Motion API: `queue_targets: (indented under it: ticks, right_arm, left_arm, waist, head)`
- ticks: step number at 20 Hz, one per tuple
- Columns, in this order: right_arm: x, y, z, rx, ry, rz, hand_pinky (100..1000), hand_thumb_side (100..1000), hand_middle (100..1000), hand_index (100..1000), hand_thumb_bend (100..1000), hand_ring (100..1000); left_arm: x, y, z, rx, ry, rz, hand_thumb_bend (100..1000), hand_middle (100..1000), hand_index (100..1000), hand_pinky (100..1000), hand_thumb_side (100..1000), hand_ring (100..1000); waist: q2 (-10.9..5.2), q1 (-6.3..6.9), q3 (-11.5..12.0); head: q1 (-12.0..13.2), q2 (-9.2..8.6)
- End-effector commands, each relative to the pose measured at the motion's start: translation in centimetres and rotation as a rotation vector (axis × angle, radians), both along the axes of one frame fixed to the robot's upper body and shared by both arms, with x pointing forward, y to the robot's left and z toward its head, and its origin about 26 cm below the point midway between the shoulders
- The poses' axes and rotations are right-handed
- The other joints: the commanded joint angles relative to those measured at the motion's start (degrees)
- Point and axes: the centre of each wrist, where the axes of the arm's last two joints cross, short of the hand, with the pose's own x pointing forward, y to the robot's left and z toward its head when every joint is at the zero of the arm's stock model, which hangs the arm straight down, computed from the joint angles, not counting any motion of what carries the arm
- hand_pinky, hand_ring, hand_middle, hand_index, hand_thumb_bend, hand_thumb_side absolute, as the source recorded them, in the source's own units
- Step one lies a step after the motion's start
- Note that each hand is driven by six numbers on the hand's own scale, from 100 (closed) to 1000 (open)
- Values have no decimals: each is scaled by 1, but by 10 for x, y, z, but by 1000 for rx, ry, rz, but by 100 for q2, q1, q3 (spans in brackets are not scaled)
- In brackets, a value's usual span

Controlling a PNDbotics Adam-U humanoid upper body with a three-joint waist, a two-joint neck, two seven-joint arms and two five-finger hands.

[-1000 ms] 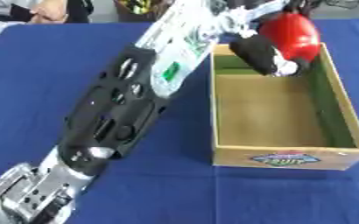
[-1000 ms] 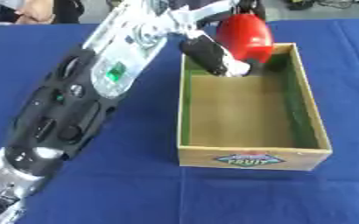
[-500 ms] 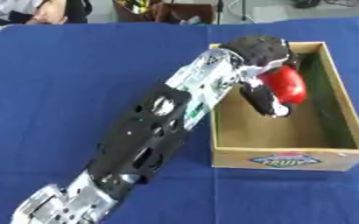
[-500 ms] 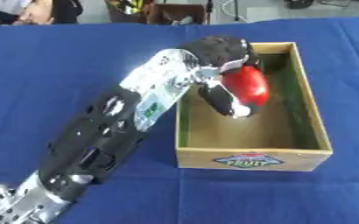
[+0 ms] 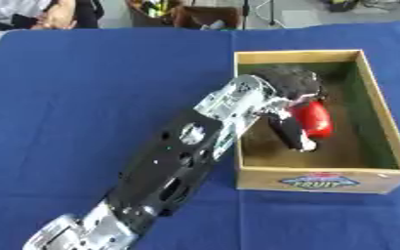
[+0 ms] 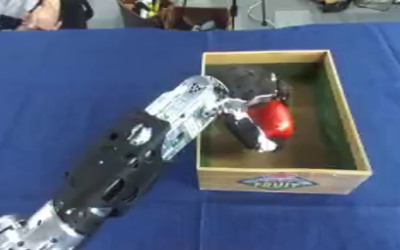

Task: Pick up objects on the table and place them in the box.

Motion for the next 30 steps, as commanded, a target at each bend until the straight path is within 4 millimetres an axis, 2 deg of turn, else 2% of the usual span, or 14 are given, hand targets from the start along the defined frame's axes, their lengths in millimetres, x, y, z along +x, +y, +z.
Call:
queue_targets:
  ticks: [1, 4, 6, 7, 13, 16, 19, 25, 27, 30]
  right_arm:
    - [-4, 0, 7, -16, -27, 4, 774, 910, 768, 767, 100, 744]
    - [-4, 0, 7, -15, -28, 3, 774, 911, 768, 766, 100, 743]
    - [-4, -1, 7, -14, -31, 3, 774, 911, 768, 766, 100, 743]
    - [-4, -1, 8, -11, -34, 1, 774, 910, 766, 766, 100, 741]
    - [-5, -4, 7, -9, -44, -10, 774, 914, 766, 767, 100, 741]
    - [-5, -5, 6, -8, -42, -15, 775, 915, 766, 768, 100, 741]
    - [-5, -5, 5, -7, -42, -19, 775, 915, 766, 768, 100, 741]
    - [-6, -8, 3, -5, -39, -33, 774, 916, 767, 770, 100, 742]
    - [-6, -9, 2, -2, -38, -40, 774, 916, 767, 771, 100, 742]
    - [-6, -10, 1, 4, -38, -48, 774, 914, 767, 771, 100, 741]
  left_arm:
    - [-3, -2, 7, 11, -35, -10, 236, 797, 932, 577, 829, 792]
    - [-3, 1, 8, -32, -61, -15, 299, 804, 957, 626, 938, 806]
    - [-3, 4, 10, -77, -77, -26, 291, 802, 958, 625, 961, 803]
    - [-6, 6, 18, -139, -105, -38, 295, 772, 959, 600, 1000, 767]
    - [-31, 37, 74, -505, -297, -110, 282, 723, 926, 558, 981, 713]
    - [-45, 52, 92, -652, -338, -141, 219, 710, 922, 556, 960, 698]
    - [-59, 69, 106, -779, -356, -164, 224, 708, 925, 556, 942, 688]
    - [-86, 113, 118, -1040, -346, -210, 191, 695, 923, 544, 933, 666]
    - [-95, 130, 117, -1116, -350, -213, 210, 684, 912, 542, 982, 663]
    - [-106, 150, 113, -1212, -337, -230, 202, 682, 907, 540, 996, 663]
  waist:
    - [-111, -47, -4]
    - [-104, -53, -4]
    - [-103, -54, -2]
    - [-104, -59, 4]
    - [-126, -59, 57]
    - [-140, -63, 88]
    - [-155, -78, 117]
    - [-177, -103, 210]
    - [-180, -114, 250]
    - [-179, -136, 301]
  head:
    - [-1, -45]
    - [-17, -29]
    - [-21, -20]
    - [-38, -6]
    - [-114, 56]
    - [-115, 90]
    - [-61, 128]
    - [26, 199]
    - [39, 222]
    - [76, 261]
